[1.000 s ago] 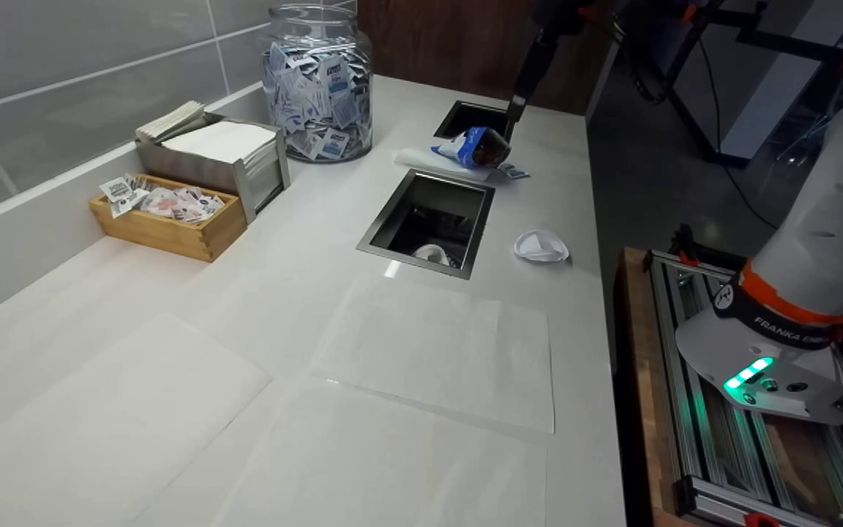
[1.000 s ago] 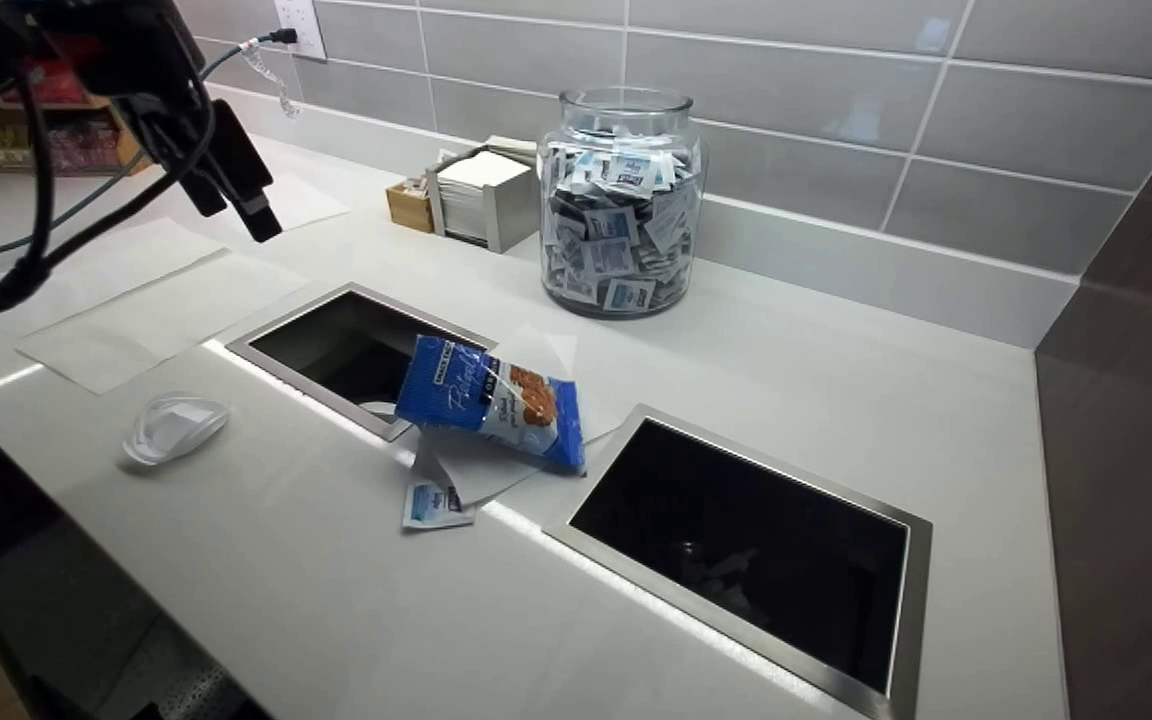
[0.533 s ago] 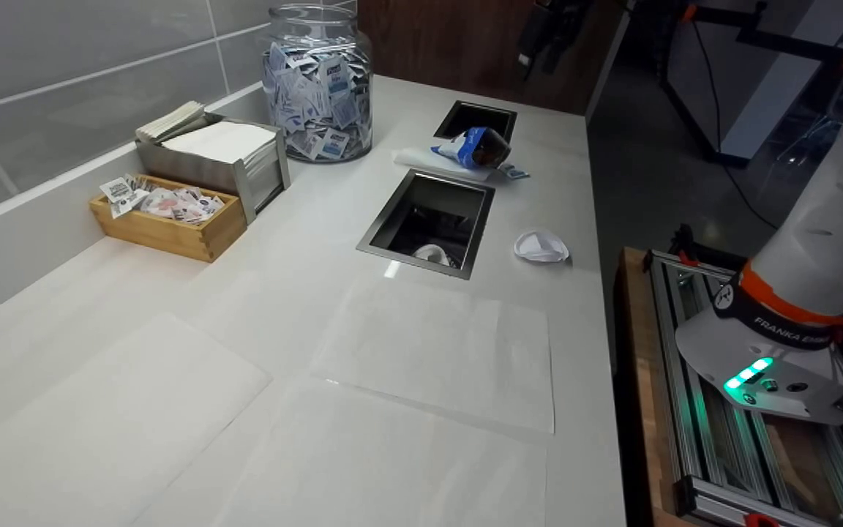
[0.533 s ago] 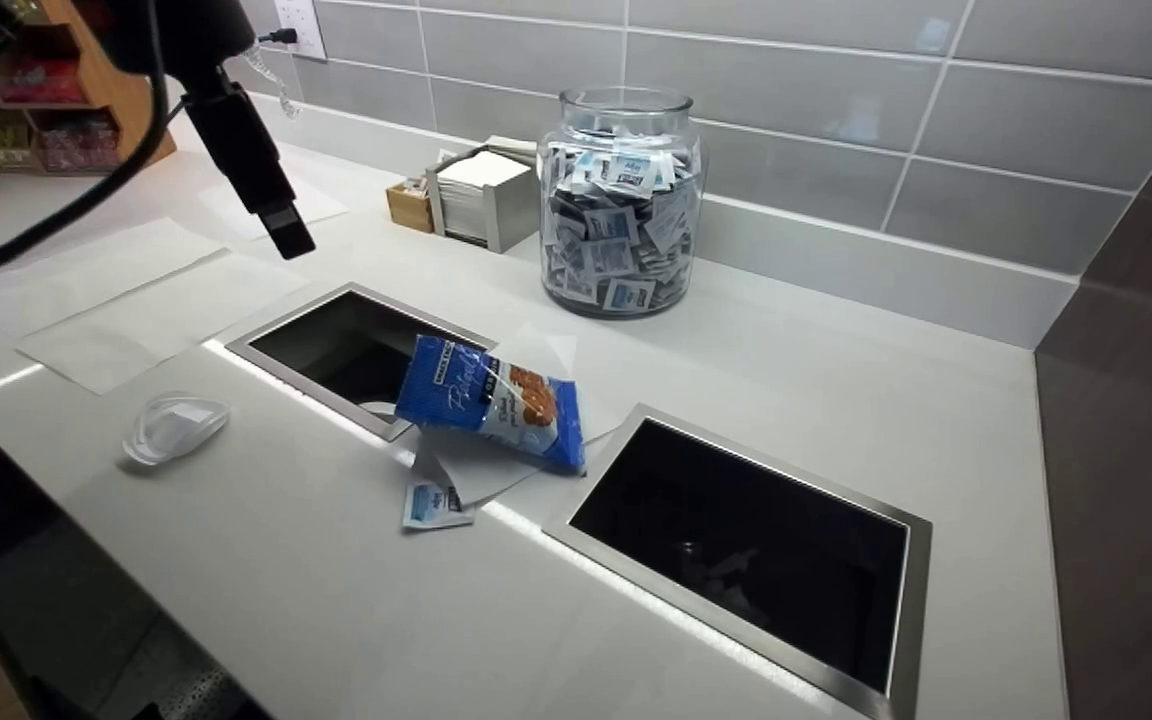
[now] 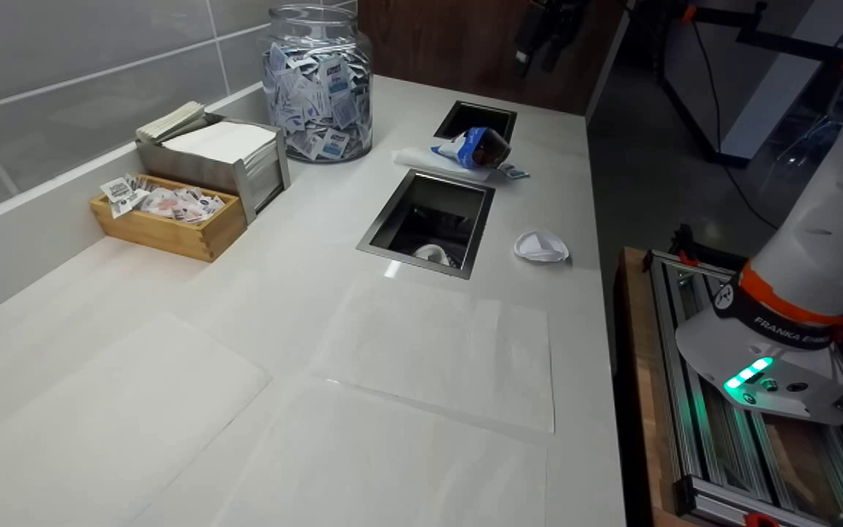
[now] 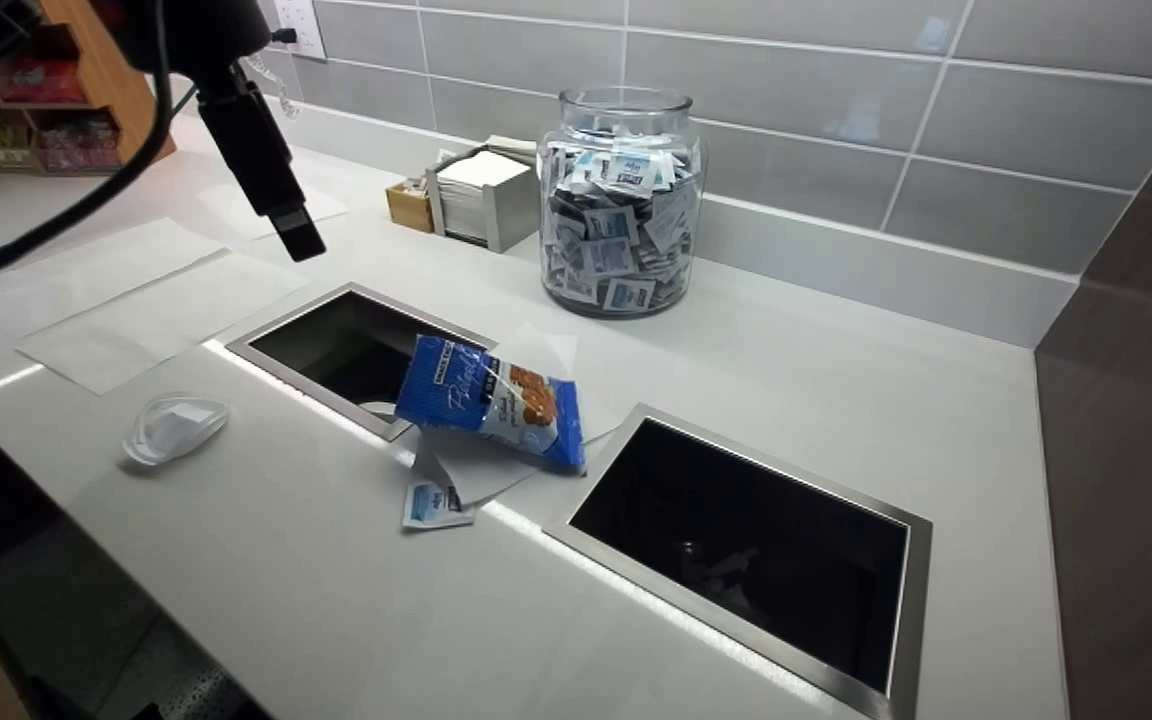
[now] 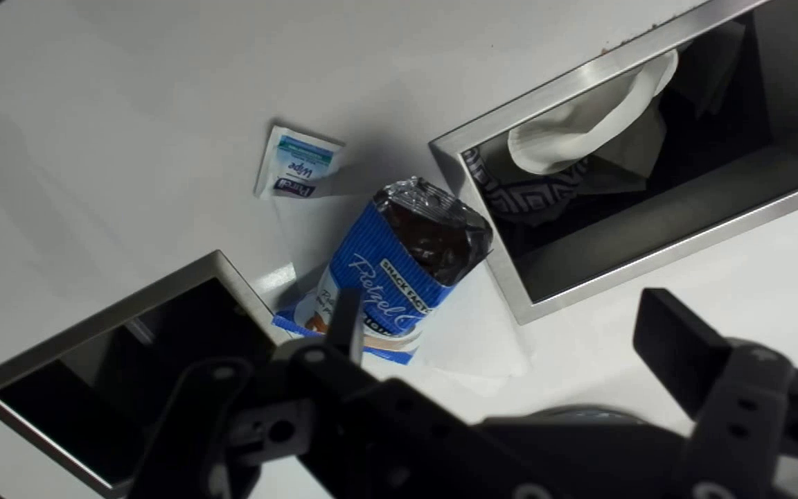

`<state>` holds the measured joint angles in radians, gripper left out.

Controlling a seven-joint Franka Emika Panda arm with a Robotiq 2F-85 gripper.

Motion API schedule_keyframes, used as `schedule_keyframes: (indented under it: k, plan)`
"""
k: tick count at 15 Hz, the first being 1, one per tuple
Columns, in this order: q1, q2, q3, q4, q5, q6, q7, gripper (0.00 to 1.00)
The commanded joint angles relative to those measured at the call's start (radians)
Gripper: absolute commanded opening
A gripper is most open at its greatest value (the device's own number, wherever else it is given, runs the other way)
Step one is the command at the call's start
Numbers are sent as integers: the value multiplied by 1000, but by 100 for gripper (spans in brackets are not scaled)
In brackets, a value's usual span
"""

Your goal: Empty the blue packet into the garbage shoot

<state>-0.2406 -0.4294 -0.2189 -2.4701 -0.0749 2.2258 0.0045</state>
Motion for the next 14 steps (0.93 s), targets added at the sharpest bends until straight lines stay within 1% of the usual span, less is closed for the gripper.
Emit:
schedule_keyframes:
  k: [1, 4, 7, 11, 14]
  plan:
    - [-42, 134, -55, 117, 55, -41, 53, 100]
    - [-59, 246, -96, 219, 120, -86, 84, 100]
    - [-68, 375, -116, 337, 176, -145, 138, 100]
    - [-75, 539, -114, 503, 240, -241, 180, 100]
    - [-76, 637, -103, 620, 249, -318, 215, 100]
